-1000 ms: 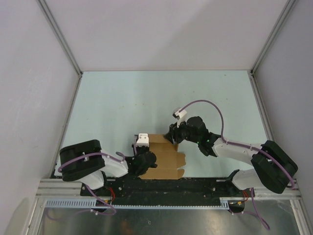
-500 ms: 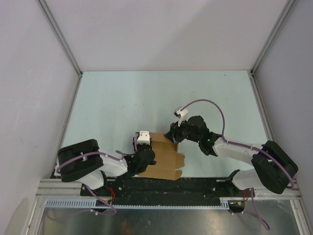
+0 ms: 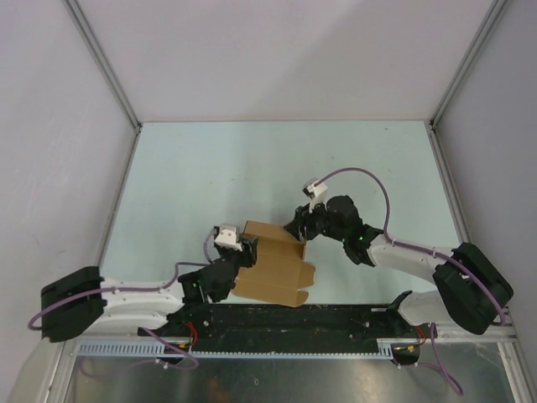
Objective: Fold the paper box
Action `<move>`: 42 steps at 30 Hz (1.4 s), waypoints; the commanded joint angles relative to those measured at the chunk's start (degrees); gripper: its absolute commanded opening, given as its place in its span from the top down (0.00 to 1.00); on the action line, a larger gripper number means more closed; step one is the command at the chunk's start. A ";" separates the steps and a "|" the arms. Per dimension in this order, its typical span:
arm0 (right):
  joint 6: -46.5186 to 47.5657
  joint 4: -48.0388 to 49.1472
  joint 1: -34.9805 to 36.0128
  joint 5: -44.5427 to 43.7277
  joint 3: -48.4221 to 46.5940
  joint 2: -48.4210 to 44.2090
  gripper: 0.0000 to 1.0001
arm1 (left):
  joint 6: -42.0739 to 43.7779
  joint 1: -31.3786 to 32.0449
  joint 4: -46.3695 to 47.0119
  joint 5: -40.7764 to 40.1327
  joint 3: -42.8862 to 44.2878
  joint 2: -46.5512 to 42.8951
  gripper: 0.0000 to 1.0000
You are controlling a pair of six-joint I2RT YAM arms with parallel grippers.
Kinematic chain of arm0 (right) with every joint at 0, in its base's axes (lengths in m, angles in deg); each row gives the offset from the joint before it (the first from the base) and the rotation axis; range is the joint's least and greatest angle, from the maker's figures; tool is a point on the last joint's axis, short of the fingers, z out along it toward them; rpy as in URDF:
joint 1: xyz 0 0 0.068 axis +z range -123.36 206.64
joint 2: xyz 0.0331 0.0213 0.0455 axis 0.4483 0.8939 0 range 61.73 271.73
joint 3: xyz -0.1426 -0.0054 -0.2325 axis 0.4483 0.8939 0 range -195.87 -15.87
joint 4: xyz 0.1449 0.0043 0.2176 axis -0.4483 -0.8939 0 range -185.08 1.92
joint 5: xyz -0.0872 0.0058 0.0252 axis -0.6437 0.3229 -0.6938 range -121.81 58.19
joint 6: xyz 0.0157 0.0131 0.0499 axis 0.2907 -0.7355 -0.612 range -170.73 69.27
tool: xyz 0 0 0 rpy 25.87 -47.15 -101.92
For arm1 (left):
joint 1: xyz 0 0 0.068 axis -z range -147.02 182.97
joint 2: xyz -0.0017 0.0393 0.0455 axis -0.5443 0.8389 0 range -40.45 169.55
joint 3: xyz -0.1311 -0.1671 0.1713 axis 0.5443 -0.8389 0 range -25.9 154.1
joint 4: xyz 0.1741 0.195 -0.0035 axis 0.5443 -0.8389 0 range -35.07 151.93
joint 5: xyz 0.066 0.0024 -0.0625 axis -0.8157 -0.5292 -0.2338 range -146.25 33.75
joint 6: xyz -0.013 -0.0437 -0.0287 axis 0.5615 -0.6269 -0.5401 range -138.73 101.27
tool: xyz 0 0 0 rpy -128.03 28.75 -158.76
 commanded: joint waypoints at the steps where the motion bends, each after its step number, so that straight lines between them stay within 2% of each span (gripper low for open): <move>1: -0.01 2.85 -0.89 0.95 -2.05 -1.63 0.49 | 4.53 0.22 -3.62 9.88 -2.41 -8.07 0.47; 6: 0.34 2.59 -0.80 1.57 -3.54 -1.02 0.50 | 4.54 0.66 -11.34 14.21 -2.95 -19.55 0.53; 10: 1.13 3.38 0.16 3.50 -5.13 0.30 0.56 | 3.31 0.75 -20.31 8.18 0.20 -30.71 0.55; 13: 1.66 5.83 1.48 4.12 -5.74 1.62 0.62 | 2.52 0.66 -26.73 3.68 3.89 -35.31 0.53; 17: 2.18 6.81 3.77 5.08 -8.73 5.13 0.73 | -0.29 0.57 -33.85 -0.80 7.95 -33.93 0.50; 19: 3.06 6.54 5.43 5.09 -10.92 7.77 0.78 | -1.17 0.48 -34.22 -1.25 8.83 -32.43 0.49; 22: 3.41 6.54 7.10 4.82 -12.51 10.66 0.82 | -2.40 0.49 -34.31 -1.34 8.22 -31.63 0.50; 30: 2.89 8.47 8.51 6.05 -16.20 16.30 0.85 | -3.90 0.13 -36.32 -3.53 5.93 -37.08 0.50; 42: 2.71 8.74 10.01 5.61 -18.14 21.22 0.86 | -4.69 0.04 -40.28 -5.56 6.46 -38.75 0.49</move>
